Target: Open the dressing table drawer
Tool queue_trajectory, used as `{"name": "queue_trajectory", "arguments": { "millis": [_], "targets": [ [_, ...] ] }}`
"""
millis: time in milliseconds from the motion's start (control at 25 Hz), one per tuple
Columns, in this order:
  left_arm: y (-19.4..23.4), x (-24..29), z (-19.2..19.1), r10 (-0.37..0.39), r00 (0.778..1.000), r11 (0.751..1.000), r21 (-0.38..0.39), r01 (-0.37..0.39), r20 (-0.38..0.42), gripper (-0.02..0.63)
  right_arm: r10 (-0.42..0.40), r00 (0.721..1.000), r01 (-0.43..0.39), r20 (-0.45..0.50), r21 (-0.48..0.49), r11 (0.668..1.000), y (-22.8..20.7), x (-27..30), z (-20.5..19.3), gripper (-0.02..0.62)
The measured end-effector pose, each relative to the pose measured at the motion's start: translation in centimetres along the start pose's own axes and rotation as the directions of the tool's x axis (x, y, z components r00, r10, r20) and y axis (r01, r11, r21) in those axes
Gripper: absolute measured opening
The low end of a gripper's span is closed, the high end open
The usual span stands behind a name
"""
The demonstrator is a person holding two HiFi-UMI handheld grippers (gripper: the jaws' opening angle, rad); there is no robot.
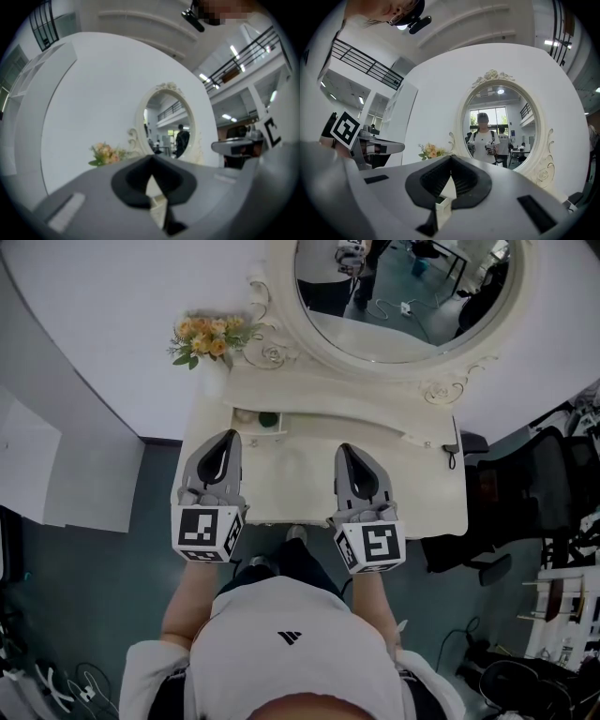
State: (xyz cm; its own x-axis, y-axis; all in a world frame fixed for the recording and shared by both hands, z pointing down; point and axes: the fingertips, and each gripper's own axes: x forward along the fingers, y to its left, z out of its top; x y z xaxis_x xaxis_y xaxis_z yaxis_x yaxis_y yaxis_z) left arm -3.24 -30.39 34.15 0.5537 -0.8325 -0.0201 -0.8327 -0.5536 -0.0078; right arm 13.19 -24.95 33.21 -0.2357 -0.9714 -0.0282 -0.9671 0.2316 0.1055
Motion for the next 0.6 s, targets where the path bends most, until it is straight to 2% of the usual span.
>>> {"name": "queue_trajectory", "arguments": {
  "millis": [600],
  "targets": [
    [0.0,-2.8,2.3,-0.012,0.998,1.0,0.005,0.012,0.061,0.009,-0.02,0.999,0.021,0.03,-0.009,1.0,1.7,-1.9,1.4,-0.012]
  ]
}}
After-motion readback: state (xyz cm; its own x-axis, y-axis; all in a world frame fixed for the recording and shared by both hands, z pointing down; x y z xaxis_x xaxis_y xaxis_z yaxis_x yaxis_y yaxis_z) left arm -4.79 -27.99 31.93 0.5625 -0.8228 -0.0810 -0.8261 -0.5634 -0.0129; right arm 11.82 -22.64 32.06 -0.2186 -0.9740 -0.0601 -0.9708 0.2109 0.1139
